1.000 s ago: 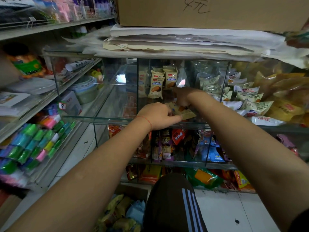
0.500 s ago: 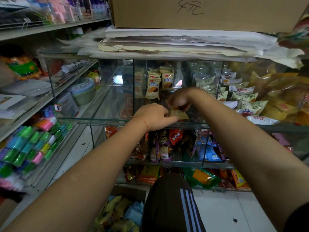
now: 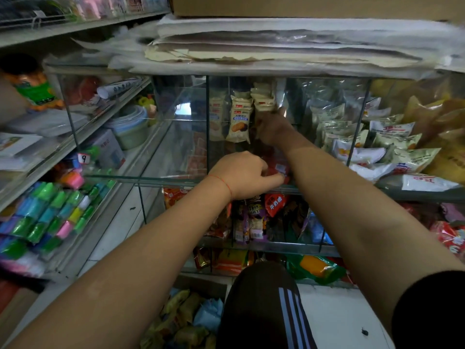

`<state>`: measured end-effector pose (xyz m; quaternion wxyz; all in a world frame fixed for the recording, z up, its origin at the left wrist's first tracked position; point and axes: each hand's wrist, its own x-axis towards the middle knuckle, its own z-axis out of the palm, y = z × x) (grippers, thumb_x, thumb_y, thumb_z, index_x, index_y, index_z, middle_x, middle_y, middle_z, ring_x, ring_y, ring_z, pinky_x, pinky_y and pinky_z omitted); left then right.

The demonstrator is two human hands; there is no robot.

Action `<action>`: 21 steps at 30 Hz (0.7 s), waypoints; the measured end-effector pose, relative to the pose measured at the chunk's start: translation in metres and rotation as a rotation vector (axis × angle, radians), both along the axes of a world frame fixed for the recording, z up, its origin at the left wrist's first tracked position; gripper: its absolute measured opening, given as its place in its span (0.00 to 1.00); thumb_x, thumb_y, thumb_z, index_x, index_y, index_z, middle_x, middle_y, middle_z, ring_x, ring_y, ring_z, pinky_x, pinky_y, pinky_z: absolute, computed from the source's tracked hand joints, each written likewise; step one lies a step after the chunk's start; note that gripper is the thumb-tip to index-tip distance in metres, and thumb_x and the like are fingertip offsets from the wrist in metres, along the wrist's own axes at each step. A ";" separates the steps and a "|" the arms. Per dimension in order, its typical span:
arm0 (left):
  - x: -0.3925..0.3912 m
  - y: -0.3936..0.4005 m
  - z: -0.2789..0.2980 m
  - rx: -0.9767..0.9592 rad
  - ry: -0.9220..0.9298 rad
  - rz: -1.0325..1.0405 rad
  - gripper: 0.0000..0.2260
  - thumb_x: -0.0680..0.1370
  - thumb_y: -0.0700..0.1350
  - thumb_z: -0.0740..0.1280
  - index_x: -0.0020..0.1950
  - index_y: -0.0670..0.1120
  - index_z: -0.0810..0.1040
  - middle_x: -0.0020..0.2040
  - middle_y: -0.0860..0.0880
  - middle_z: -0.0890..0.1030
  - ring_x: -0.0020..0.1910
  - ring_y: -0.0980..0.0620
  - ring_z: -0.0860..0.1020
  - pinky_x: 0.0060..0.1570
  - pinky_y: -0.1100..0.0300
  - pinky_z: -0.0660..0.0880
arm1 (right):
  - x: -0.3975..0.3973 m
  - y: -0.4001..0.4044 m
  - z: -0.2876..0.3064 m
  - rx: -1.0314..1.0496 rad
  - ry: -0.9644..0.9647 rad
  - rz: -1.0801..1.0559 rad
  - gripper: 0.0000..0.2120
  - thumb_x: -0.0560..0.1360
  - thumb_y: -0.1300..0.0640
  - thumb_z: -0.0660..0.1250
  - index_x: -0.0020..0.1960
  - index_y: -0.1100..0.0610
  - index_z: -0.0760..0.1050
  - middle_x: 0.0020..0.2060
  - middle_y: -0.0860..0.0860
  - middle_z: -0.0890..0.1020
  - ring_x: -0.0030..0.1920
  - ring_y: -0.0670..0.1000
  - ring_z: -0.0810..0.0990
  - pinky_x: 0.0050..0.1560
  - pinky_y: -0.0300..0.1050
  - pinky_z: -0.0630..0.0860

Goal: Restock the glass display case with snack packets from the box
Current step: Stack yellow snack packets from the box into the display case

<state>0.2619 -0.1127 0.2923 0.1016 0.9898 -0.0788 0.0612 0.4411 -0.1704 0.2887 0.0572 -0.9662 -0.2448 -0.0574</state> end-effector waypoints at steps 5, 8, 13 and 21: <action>-0.001 0.001 -0.002 -0.004 -0.032 0.013 0.26 0.76 0.66 0.56 0.31 0.48 0.74 0.30 0.50 0.75 0.32 0.54 0.74 0.30 0.59 0.64 | -0.003 0.001 -0.009 0.017 0.071 0.047 0.19 0.79 0.55 0.57 0.70 0.55 0.66 0.68 0.59 0.70 0.68 0.62 0.66 0.68 0.55 0.62; -0.002 0.001 -0.002 -0.003 -0.027 0.017 0.26 0.76 0.67 0.55 0.32 0.48 0.75 0.31 0.50 0.76 0.32 0.54 0.74 0.31 0.59 0.66 | -0.006 -0.001 -0.009 0.026 0.104 0.046 0.19 0.80 0.56 0.57 0.70 0.54 0.65 0.68 0.59 0.68 0.68 0.61 0.66 0.67 0.54 0.64; -0.002 0.002 -0.002 -0.004 -0.040 0.019 0.26 0.76 0.67 0.55 0.33 0.48 0.76 0.31 0.50 0.76 0.32 0.54 0.74 0.31 0.59 0.67 | -0.013 0.001 -0.006 0.047 0.117 0.059 0.20 0.80 0.56 0.57 0.71 0.55 0.63 0.68 0.60 0.69 0.67 0.61 0.68 0.67 0.54 0.63; -0.002 0.001 -0.001 0.023 -0.049 0.044 0.25 0.75 0.67 0.57 0.33 0.48 0.76 0.32 0.50 0.76 0.33 0.53 0.75 0.32 0.59 0.69 | -0.027 -0.008 0.013 0.186 0.090 0.035 0.30 0.75 0.58 0.65 0.75 0.51 0.59 0.70 0.61 0.66 0.72 0.62 0.59 0.70 0.49 0.62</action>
